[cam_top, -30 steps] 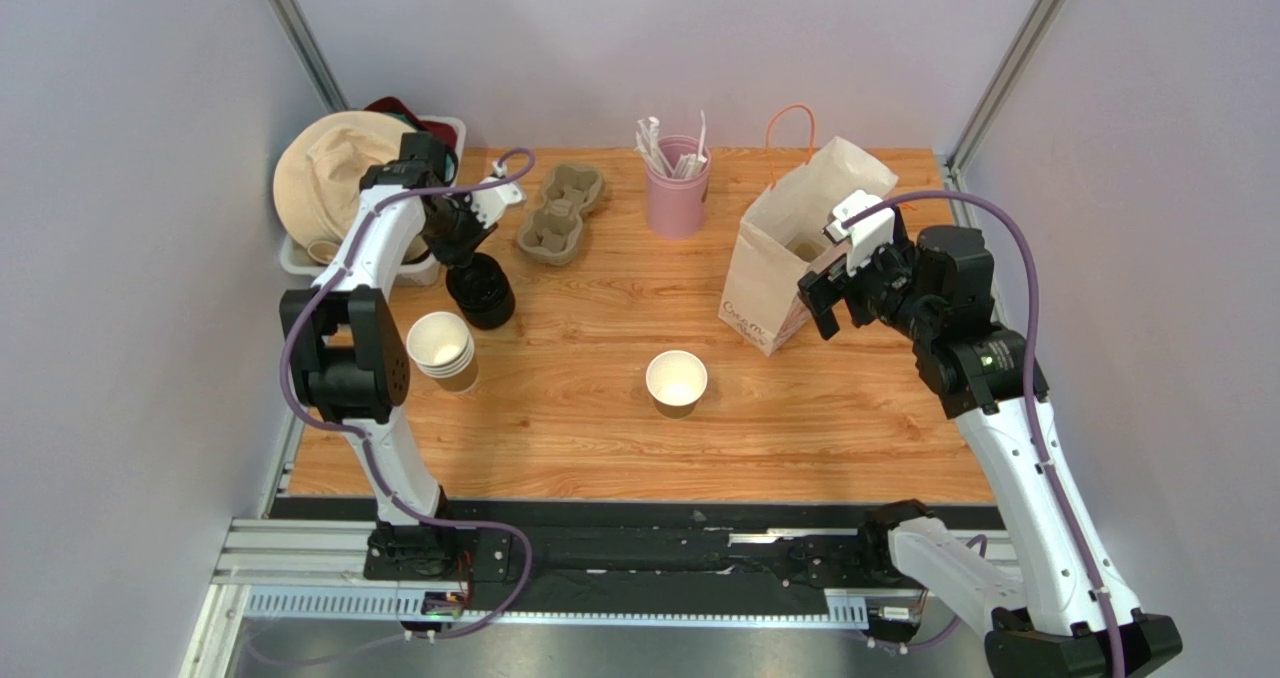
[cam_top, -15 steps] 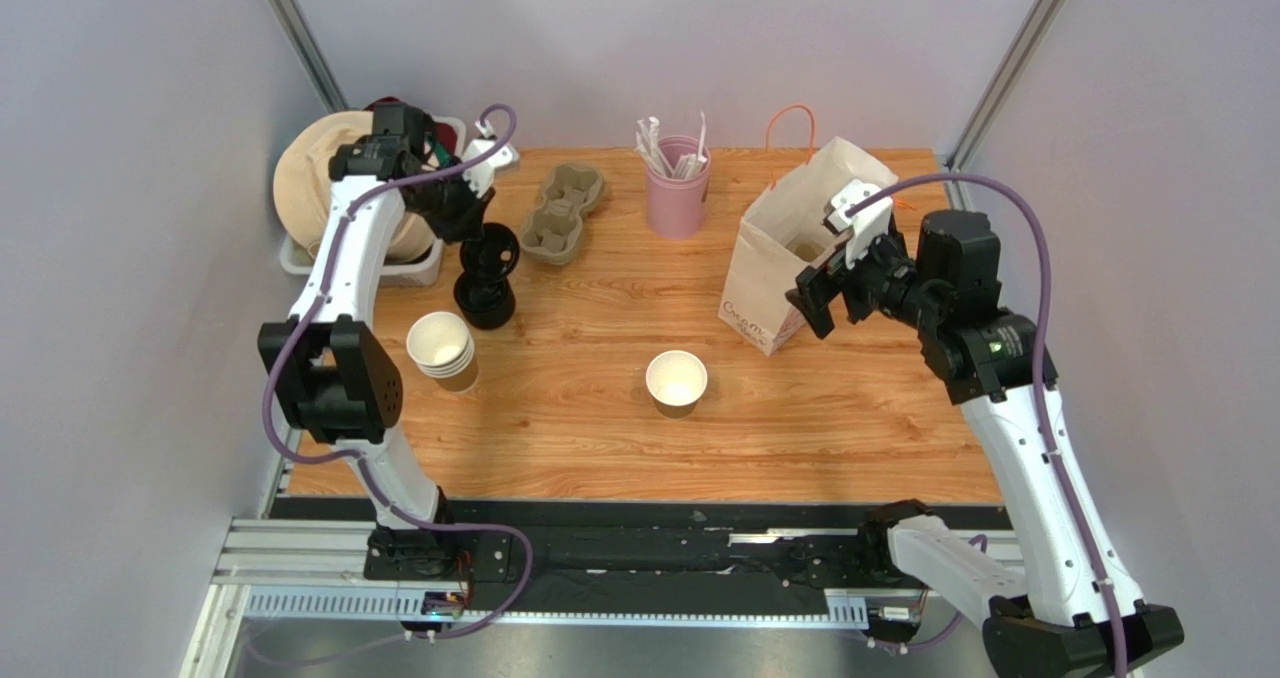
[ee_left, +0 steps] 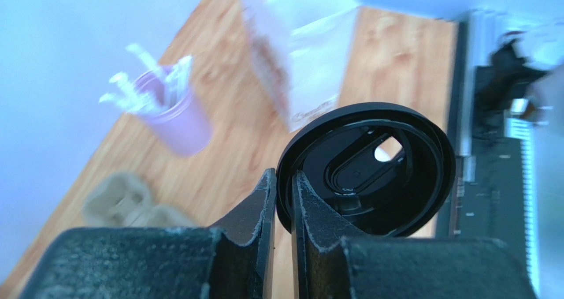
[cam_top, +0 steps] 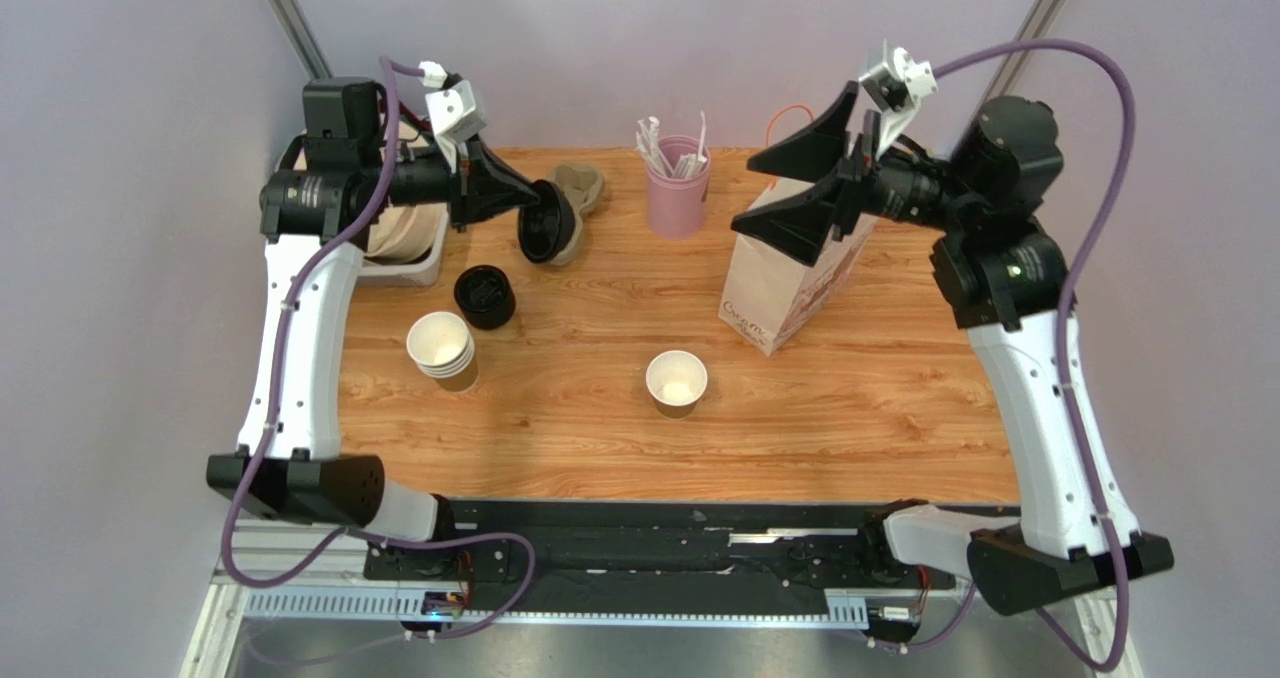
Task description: Pack the takeout coffee
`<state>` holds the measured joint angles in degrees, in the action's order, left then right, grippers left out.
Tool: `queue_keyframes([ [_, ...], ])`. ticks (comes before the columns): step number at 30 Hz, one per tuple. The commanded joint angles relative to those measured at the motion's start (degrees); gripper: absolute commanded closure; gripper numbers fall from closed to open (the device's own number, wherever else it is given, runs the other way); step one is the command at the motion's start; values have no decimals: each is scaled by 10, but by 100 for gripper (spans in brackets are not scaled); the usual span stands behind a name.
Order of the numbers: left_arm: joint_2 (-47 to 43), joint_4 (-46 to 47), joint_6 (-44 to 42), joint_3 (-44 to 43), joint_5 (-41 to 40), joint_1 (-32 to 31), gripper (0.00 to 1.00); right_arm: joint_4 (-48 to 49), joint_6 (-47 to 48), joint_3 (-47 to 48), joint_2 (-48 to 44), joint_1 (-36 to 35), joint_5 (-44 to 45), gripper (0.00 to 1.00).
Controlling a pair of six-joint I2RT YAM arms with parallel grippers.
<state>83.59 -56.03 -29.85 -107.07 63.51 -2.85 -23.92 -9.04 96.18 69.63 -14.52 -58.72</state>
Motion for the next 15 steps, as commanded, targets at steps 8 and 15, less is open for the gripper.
queue_keyframes([
  [8, -57, 264, 261, 22, 80, -91, 100, 367, -389, -59, 99, -70, -90, 6],
  [15, -63, 312, 309, 50, 73, -108, 100, 509, -504, -99, 115, -97, -91, 10],
])
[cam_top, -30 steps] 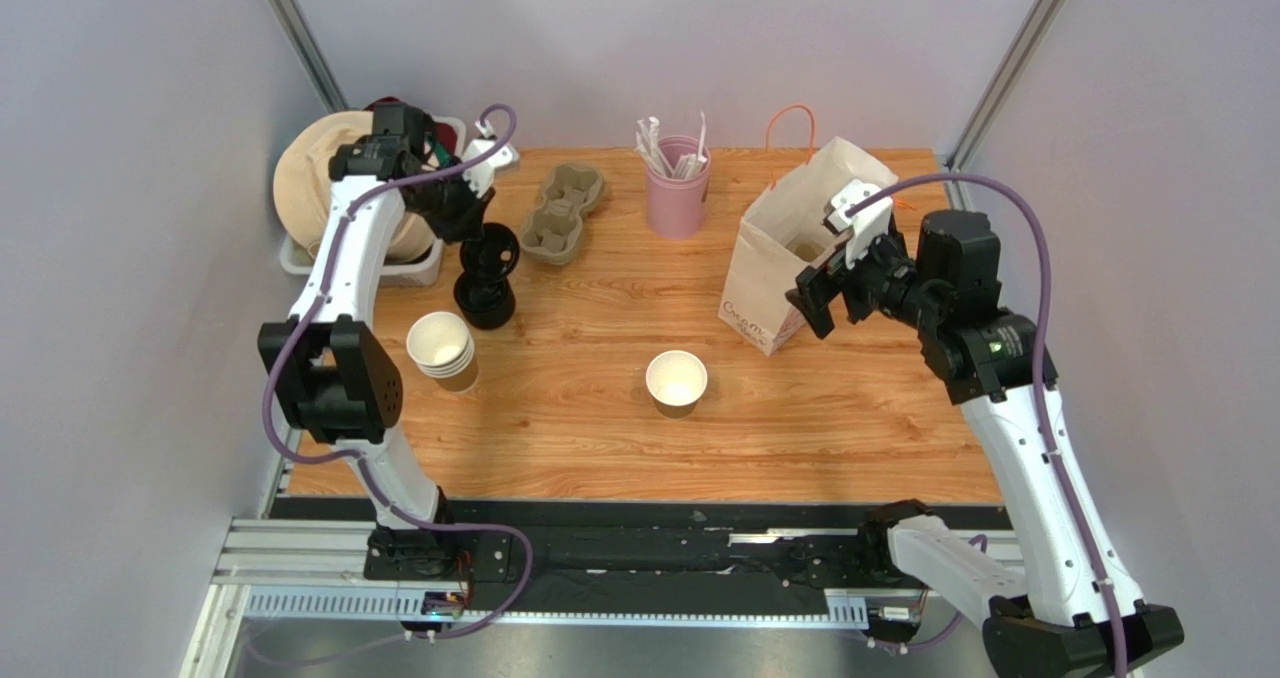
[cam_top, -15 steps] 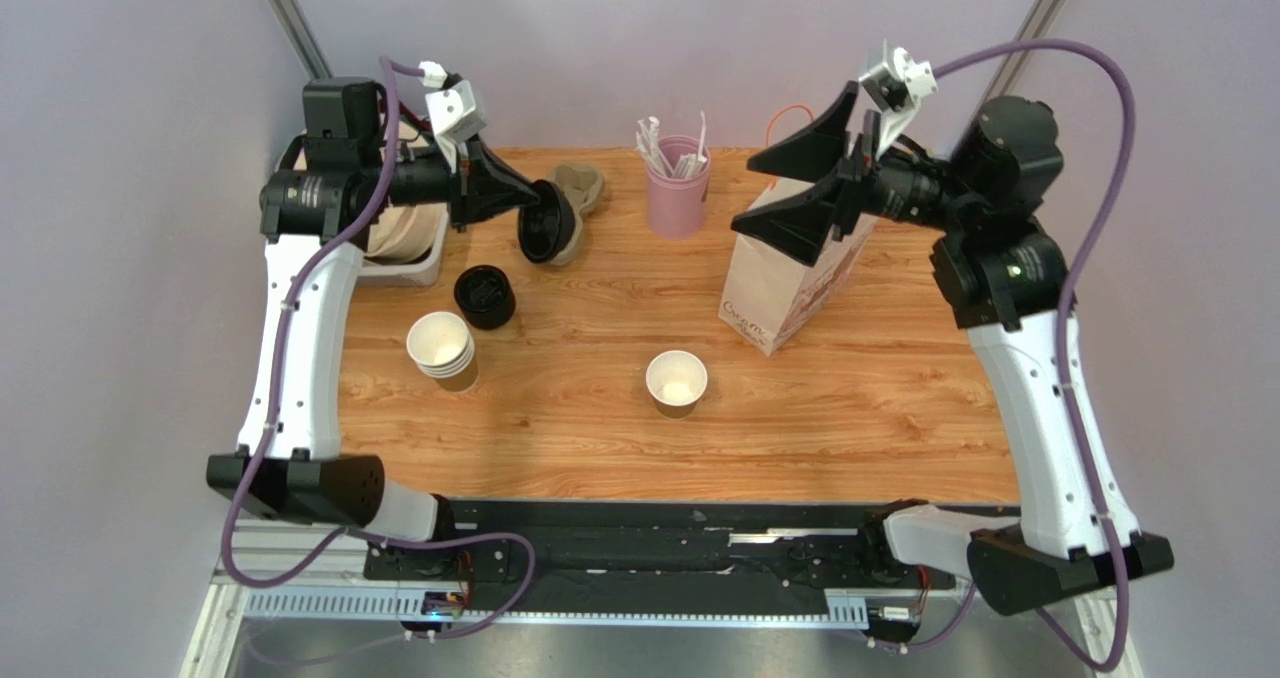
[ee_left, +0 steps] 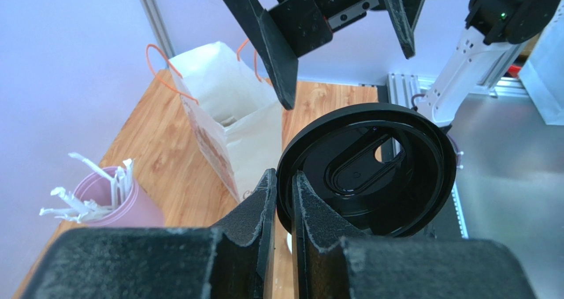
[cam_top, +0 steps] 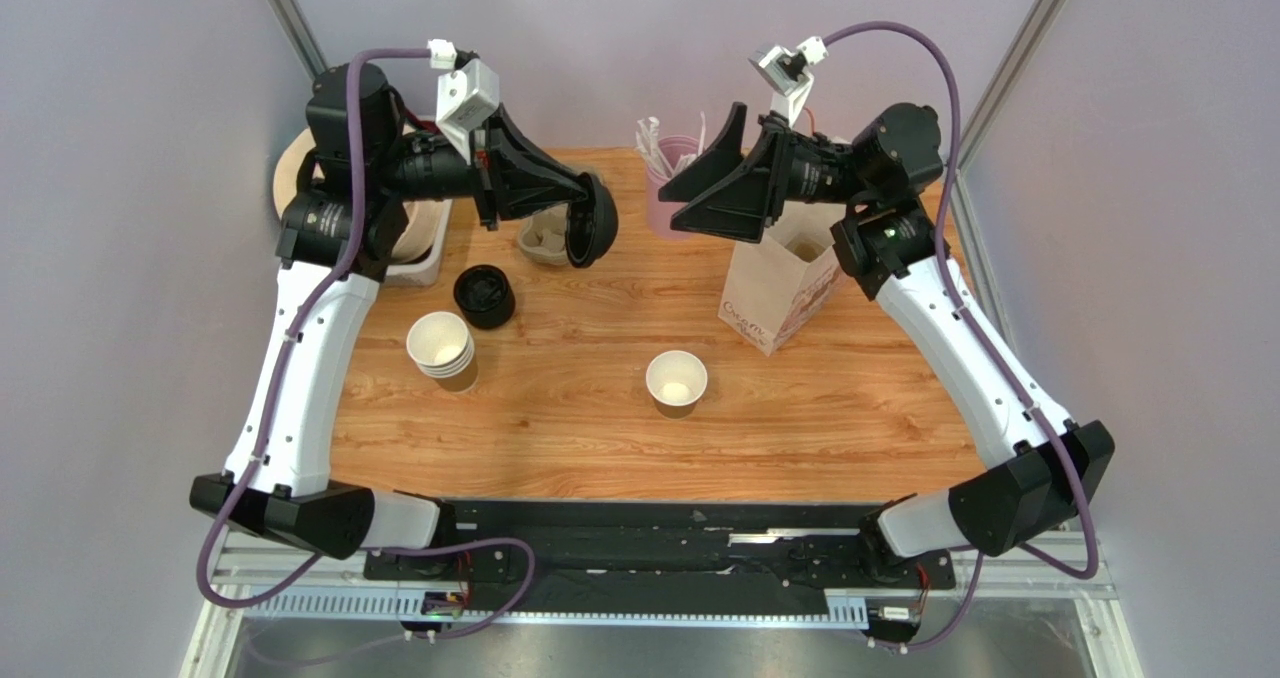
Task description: Pack the takeout coffee
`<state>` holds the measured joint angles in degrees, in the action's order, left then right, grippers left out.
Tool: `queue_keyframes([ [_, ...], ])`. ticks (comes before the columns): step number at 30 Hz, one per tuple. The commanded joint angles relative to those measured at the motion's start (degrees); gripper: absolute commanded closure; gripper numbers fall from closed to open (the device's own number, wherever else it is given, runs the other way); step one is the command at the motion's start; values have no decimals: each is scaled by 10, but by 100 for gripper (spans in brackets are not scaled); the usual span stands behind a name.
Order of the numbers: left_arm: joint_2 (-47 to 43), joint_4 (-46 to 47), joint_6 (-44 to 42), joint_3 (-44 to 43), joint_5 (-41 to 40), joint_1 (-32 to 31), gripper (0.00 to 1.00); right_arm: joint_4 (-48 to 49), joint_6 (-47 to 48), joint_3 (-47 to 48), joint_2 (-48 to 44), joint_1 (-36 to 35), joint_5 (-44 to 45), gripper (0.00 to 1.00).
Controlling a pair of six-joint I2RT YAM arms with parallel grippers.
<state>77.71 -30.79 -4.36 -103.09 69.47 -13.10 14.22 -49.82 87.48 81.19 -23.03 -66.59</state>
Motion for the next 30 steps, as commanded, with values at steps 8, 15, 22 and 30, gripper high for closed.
queue_keyframes([
  [8, -1, 127, 115, 33, 15, -17, 100, 148, -112, -12, 14, -40, -10, 21],
  [15, 6, 120, 104, 39, 1, -38, 100, 162, -122, -17, 20, -55, -9, 34],
  [22, 9, 85, 55, 39, -28, -52, 100, 203, -155, -18, 23, -64, -12, 43],
  [30, 13, 78, 44, 45, -46, -54, 100, 210, -160, -29, 26, -70, -11, 58],
])
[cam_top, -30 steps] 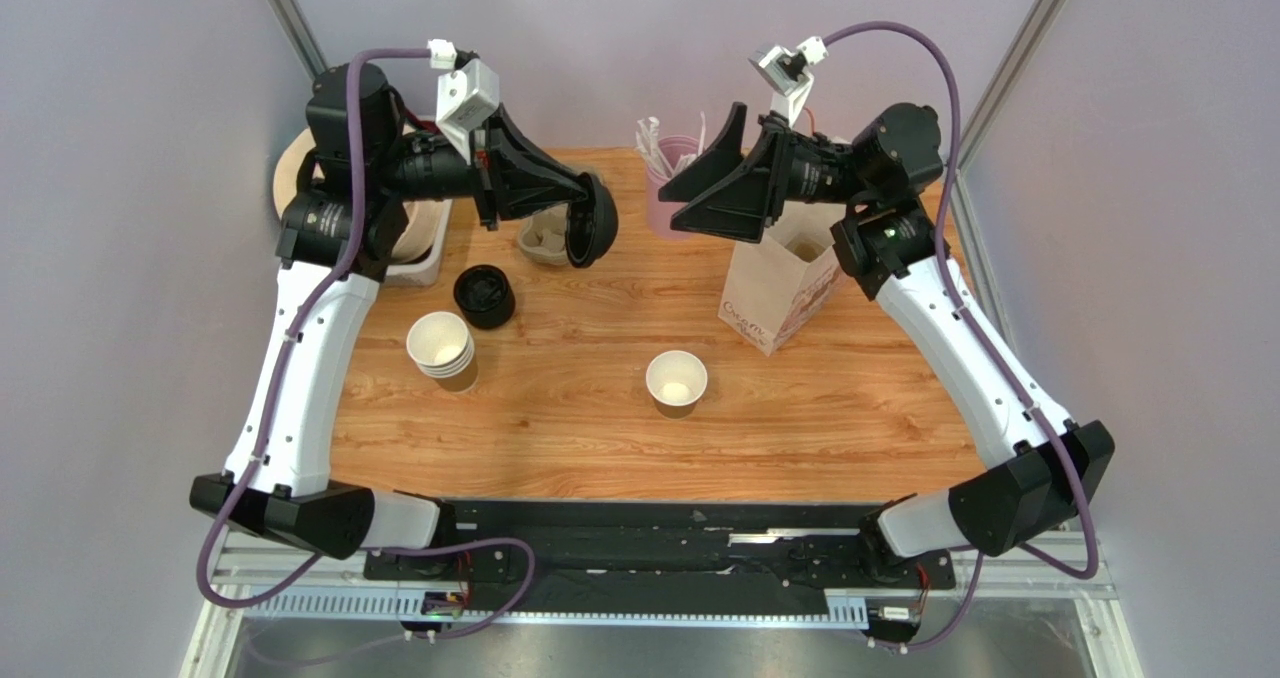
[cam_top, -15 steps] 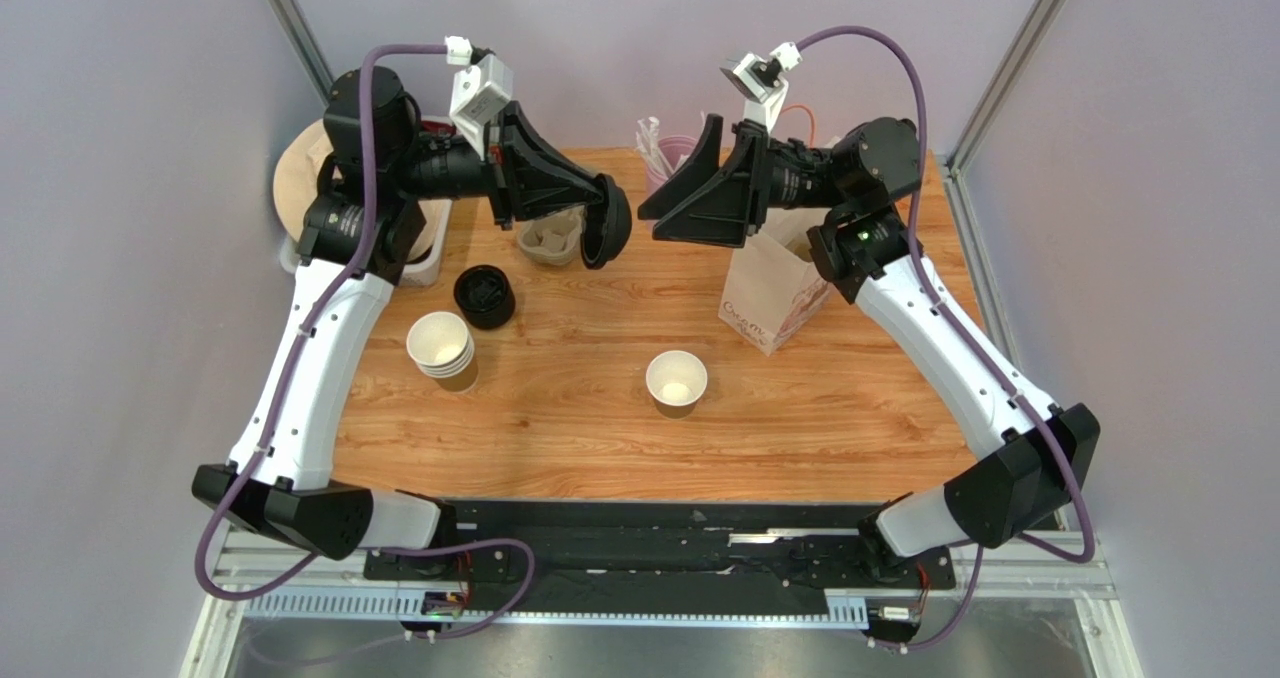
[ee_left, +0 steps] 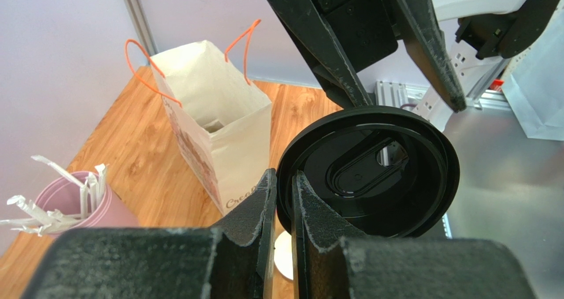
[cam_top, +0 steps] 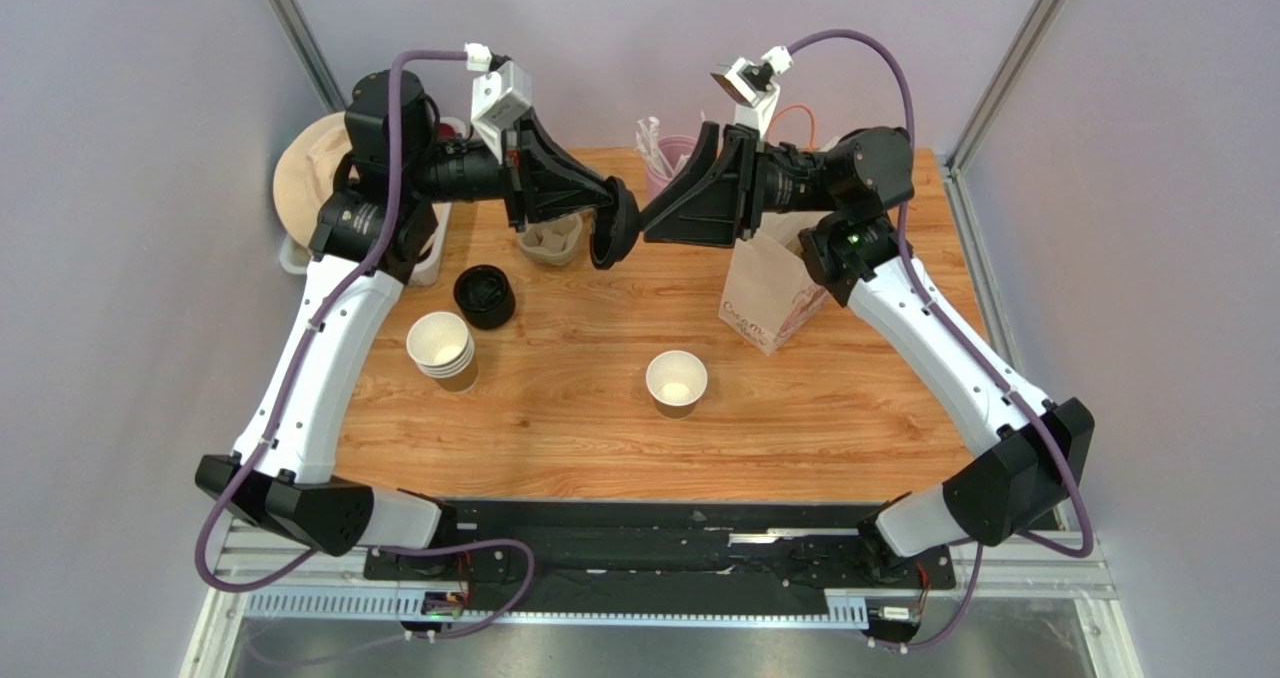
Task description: Pack the takeout coffee
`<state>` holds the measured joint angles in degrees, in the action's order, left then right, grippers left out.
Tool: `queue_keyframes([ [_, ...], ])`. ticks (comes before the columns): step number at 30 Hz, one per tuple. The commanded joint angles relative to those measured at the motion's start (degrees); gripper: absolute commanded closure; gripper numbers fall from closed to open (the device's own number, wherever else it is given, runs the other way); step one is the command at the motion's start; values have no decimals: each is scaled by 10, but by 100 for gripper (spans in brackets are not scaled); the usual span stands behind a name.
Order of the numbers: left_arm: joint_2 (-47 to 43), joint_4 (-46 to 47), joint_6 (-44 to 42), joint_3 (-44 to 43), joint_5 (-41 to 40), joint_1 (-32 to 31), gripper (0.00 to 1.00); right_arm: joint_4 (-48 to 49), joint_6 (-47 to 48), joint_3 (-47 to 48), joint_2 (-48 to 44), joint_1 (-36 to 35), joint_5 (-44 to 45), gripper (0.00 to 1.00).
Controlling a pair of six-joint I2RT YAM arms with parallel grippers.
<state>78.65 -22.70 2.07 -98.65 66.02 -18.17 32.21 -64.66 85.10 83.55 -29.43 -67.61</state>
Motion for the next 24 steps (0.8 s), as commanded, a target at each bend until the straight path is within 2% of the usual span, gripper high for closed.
queue_keyframes([
  [1, 4, -3, -20, 1, -12, -5, 100, 31, -12, -6, 3, -7, -1, 60],
  [9, 6, -5, -32, 0, -18, -9, 100, 54, -30, -5, 15, -11, 6, 61],
  [24, 3, -12, -45, 7, -27, -12, 100, 75, -55, 6, 33, -10, 23, 81],
])
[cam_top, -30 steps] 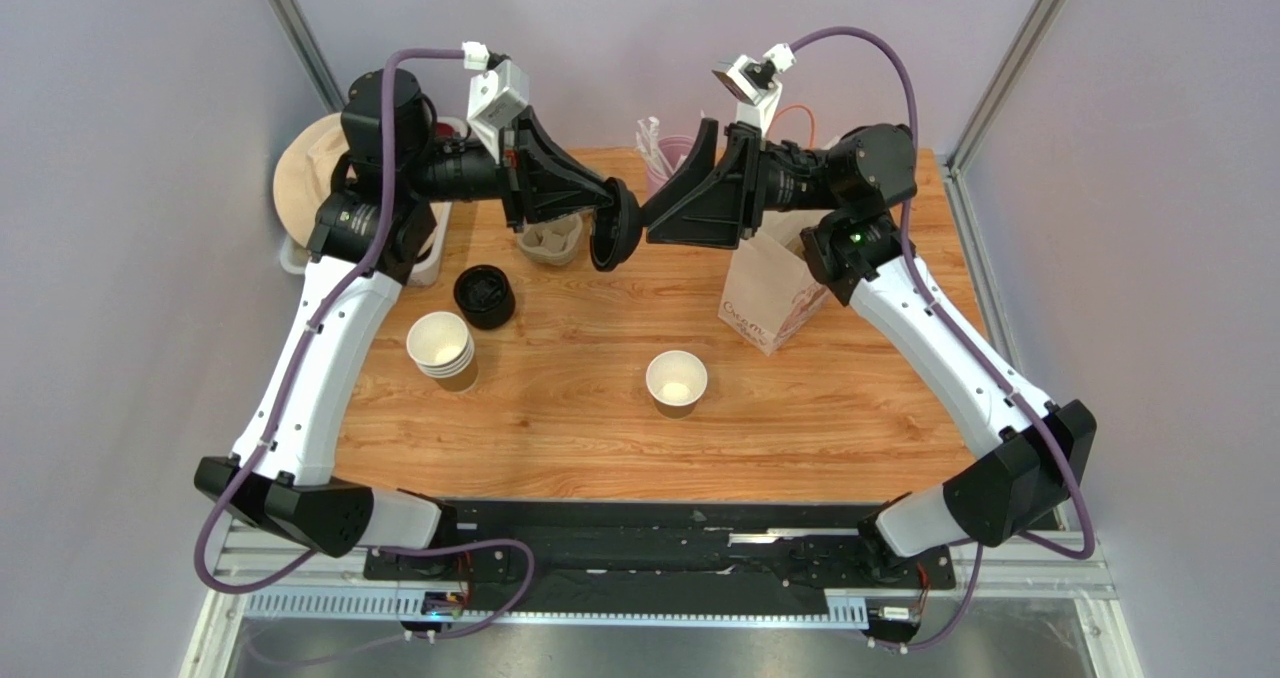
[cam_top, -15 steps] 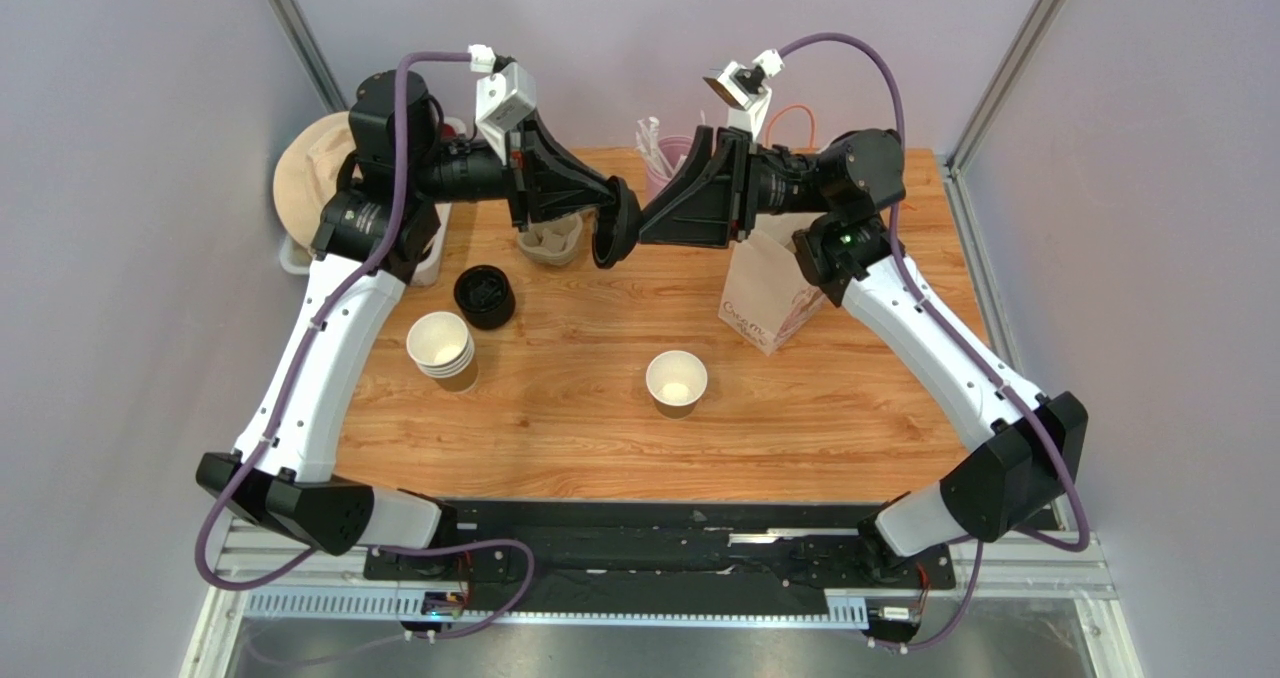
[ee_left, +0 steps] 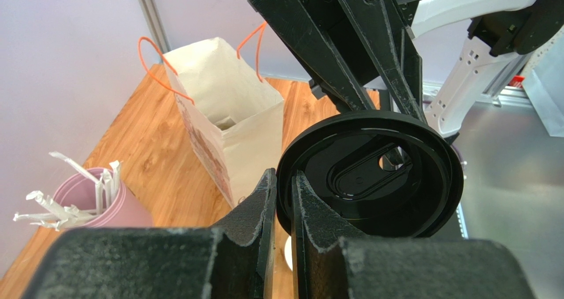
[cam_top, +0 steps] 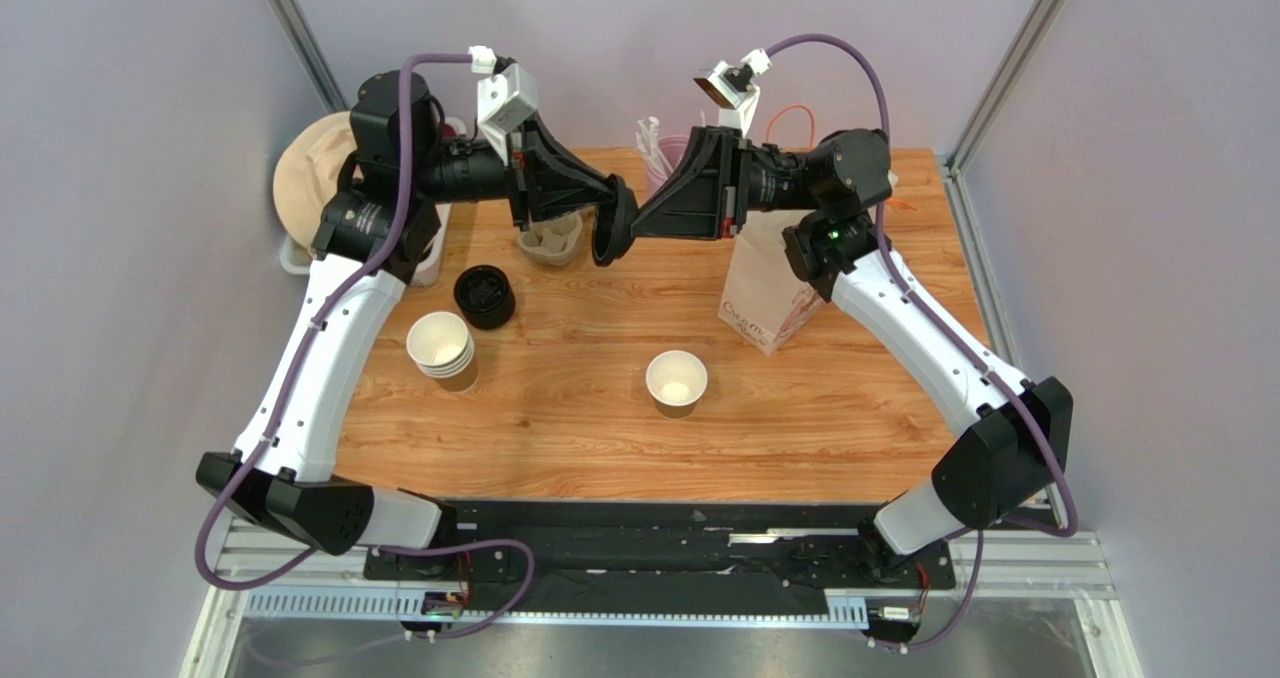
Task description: Pack the takeout coffee
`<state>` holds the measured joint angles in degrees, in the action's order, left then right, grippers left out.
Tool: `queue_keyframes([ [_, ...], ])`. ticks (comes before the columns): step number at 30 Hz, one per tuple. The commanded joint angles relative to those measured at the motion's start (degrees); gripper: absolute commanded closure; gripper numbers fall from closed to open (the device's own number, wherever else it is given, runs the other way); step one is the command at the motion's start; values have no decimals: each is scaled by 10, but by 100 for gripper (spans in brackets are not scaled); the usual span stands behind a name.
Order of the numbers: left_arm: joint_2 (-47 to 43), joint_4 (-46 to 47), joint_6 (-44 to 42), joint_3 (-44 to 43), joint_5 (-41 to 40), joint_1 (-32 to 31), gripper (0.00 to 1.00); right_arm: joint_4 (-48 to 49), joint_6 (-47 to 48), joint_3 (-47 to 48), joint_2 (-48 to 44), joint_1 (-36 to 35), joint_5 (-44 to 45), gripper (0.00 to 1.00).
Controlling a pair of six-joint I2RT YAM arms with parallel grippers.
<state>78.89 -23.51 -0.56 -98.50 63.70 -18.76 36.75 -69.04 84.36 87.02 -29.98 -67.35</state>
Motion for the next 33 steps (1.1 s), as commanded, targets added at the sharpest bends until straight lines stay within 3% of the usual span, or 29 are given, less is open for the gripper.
queue_keyframes([
  [1, 0, -5, -20, 6, -4, -6, 100, 31, -12, 13, -1, -3, 21, 81],
  [12, 2, -11, -30, 10, -9, -9, 100, 30, -15, 15, 1, 1, 27, 73],
  [19, 1, -15, -34, 10, -9, -10, 100, 20, -8, 19, 6, 5, 30, 74],
  [23, 1, -20, -38, 11, -9, -12, 100, 10, -1, 20, 6, 6, 32, 81],
  [27, 1, -22, -44, 11, -11, -14, 100, 5, 4, 23, 6, 5, 32, 100],
  [31, 1, -26, -43, 10, -18, -15, 99, -6, 16, 22, 3, 6, 29, 100],
  [33, 0, -31, -43, 5, -28, -15, 83, -22, 31, 22, -1, 6, 28, 100],
])
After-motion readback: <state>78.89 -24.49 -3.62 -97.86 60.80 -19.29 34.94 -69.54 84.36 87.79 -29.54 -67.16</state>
